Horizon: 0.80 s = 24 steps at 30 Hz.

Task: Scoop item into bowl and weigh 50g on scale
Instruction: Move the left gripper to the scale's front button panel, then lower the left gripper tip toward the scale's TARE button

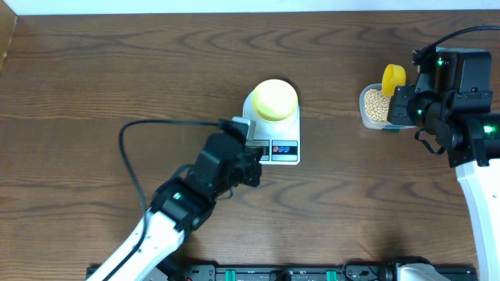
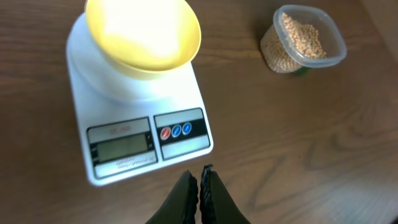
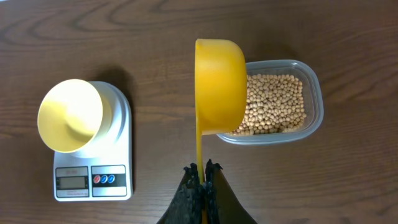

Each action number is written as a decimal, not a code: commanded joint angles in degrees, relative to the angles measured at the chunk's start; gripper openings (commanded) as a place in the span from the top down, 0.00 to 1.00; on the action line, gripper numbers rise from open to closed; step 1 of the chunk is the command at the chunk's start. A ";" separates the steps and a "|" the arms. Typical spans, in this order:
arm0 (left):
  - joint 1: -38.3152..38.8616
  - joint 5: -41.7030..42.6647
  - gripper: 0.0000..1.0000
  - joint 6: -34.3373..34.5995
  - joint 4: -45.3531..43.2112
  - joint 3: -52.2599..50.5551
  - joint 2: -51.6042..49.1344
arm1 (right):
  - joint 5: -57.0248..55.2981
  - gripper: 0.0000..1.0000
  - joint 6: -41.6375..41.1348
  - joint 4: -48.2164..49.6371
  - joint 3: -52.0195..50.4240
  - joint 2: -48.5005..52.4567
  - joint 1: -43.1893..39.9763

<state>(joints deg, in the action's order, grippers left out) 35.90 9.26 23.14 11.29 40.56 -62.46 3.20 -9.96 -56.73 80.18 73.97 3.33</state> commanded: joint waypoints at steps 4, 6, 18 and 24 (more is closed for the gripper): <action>-0.09 5.16 0.93 -3.93 1.42 5.81 -9.25 | -0.02 0.99 0.83 0.11 0.22 -0.46 0.04; -0.04 5.09 0.93 -6.21 5.99 9.94 -12.22 | -0.02 0.99 0.83 0.11 0.22 -0.46 0.04; -0.04 2.51 0.93 -10.43 15.56 22.47 -24.81 | -0.07 0.99 0.85 0.15 0.22 -0.44 0.04; 0.20 2.10 0.93 -10.40 15.63 22.45 -30.49 | -0.04 0.99 0.83 0.22 0.22 -0.44 0.04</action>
<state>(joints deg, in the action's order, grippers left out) 35.90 12.51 13.50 26.72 62.41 -90.98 3.20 -9.93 -56.69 80.18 73.97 3.33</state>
